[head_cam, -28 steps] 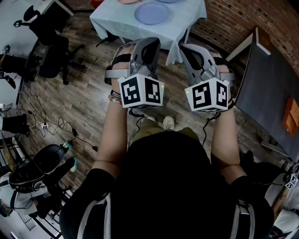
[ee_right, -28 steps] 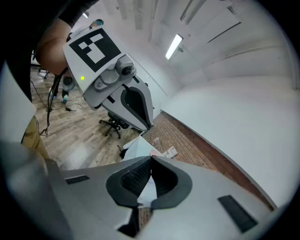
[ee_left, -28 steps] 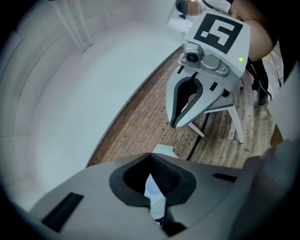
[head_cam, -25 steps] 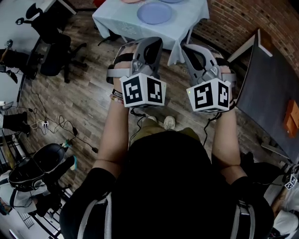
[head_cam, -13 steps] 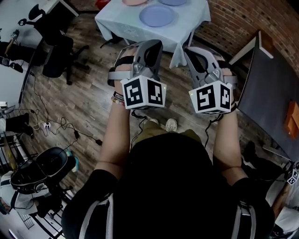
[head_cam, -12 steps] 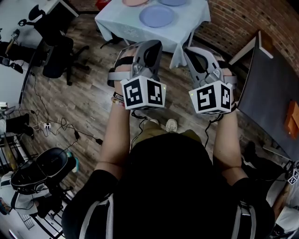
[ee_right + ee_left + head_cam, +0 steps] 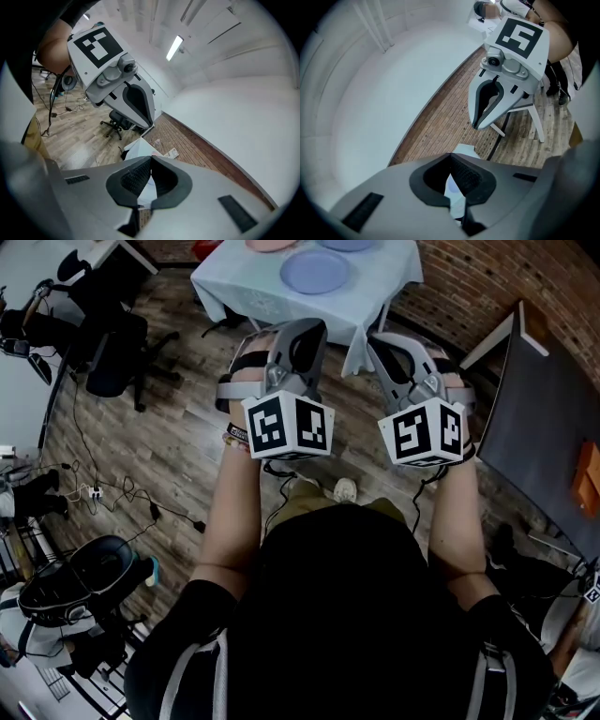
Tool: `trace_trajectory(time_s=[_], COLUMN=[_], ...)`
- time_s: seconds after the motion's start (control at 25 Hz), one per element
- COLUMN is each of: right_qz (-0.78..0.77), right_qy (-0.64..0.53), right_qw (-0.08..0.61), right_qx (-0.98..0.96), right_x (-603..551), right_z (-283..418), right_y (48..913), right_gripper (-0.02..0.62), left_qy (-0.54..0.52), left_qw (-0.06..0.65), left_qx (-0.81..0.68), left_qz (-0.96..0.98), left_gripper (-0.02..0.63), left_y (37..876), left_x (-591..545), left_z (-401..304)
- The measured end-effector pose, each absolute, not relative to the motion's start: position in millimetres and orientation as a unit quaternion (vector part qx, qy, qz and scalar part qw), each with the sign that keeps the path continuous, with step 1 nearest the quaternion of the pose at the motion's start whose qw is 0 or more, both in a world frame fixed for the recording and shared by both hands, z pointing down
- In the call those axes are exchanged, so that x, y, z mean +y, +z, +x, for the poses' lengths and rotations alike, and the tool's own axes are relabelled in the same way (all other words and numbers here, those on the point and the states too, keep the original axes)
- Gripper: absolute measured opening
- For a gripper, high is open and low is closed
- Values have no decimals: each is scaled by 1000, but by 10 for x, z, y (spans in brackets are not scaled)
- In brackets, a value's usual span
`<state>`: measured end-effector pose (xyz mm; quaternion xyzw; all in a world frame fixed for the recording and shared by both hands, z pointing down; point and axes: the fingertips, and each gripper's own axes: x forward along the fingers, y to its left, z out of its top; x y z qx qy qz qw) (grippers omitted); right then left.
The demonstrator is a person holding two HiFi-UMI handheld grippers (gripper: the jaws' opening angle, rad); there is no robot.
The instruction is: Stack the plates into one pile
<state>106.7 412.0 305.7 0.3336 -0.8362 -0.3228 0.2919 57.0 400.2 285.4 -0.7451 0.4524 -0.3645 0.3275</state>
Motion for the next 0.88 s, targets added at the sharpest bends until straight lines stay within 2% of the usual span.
trace_trajectory(time_s=[0.88], right_qz=[320], right_qy=[-332], right_qw=[291], right_qx=[-838], right_x=[3899], right_z=[934], right_y=[3068], right_gripper=[35], left_qy=[-368], left_qw=[327], left_qx=[474], left_qz=[-730], left_gripper=[23], left_y=[2836], left_x=[3830], left_z=[397])
